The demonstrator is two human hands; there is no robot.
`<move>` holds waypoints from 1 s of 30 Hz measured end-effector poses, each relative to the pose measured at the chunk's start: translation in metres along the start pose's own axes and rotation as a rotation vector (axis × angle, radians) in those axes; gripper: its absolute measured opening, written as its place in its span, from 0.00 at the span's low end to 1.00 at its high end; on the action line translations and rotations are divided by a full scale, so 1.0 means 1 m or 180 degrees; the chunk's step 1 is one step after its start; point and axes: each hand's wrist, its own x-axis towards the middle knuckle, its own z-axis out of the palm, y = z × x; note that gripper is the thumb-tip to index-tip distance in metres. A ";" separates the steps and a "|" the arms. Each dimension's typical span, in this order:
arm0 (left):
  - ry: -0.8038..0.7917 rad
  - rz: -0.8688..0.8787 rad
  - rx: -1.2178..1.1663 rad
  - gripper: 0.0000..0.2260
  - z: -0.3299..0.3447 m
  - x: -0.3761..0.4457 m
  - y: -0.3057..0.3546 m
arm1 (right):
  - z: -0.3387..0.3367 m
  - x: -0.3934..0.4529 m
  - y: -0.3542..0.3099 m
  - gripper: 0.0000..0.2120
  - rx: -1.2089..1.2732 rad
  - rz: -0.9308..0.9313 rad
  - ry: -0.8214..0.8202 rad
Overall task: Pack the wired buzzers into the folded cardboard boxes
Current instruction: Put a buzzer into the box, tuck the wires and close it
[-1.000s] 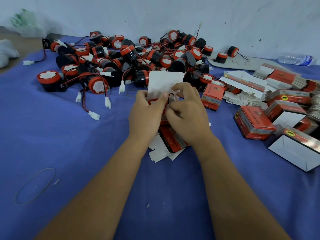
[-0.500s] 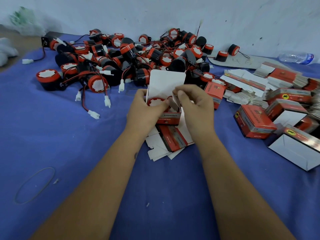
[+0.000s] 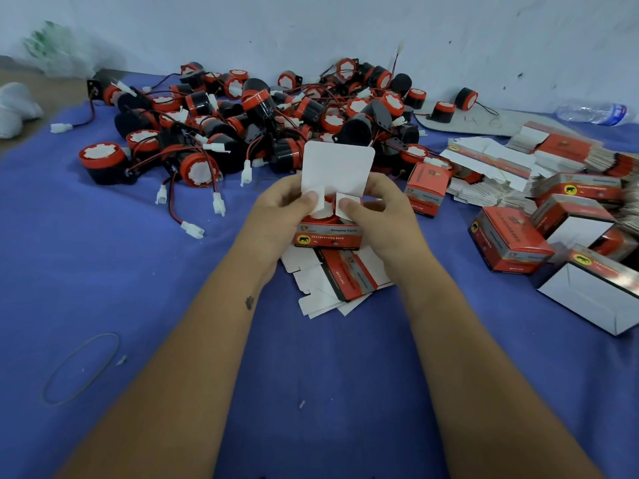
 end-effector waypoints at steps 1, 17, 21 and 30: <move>0.0075 0.0129 0.0163 0.13 0.002 -0.001 -0.002 | -0.001 0.000 0.001 0.13 0.0078 -0.0031 -0.0083; -0.0745 0.0315 0.0909 0.12 -0.029 -0.005 0.006 | -0.019 0.004 0.015 0.19 0.0878 -0.0097 -0.0930; -0.0975 0.0388 0.0776 0.20 -0.035 -0.009 0.005 | -0.023 0.005 0.016 0.18 0.0869 -0.0083 -0.1239; -0.0736 0.0686 0.0982 0.15 -0.029 -0.006 0.001 | -0.021 0.000 0.015 0.17 0.0351 -0.0327 -0.1081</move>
